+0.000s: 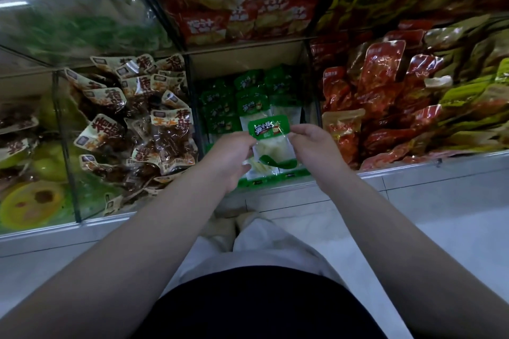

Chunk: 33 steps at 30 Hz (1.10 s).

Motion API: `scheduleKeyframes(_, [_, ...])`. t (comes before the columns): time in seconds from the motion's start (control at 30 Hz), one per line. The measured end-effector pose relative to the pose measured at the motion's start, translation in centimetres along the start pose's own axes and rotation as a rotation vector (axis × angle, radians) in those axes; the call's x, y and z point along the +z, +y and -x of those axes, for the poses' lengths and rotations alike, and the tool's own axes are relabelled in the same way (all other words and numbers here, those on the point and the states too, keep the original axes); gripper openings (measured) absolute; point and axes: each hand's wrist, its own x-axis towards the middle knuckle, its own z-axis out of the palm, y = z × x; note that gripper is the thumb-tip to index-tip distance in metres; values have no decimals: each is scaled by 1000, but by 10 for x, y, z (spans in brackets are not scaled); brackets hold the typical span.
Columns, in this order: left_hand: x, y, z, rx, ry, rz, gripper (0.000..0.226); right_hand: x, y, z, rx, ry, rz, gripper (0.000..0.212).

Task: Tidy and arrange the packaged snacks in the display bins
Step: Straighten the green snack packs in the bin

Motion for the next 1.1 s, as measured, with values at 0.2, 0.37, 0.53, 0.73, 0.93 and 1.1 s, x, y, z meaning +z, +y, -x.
scheduleKeyframes(0.2, [13,-9,-16,-109,22,18,11,-6,12,-3,23,5,76,37])
scheduleKeyframes(0.37, [16,-13,-19,-146,28,73,5,-8,14,-5,24,3,94,39])
scheduleKeyframes(0.53, [23,-15,-12,-113,-101,-25,38,-10,12,-2,13,16,98,45])
scheduleKeyframes(0.73, [12,-6,-7,6,-101,48,51,-10,-5,8,-18,22,30,41])
scheduleKeyframes(0.93, [0,13,12,170,-138,207,54,3,-23,21,-85,23,-99,25])
scheduleKeyframes(1.1, [-9,24,32,267,-197,293,53,15,-39,29,-154,-39,-207,25])
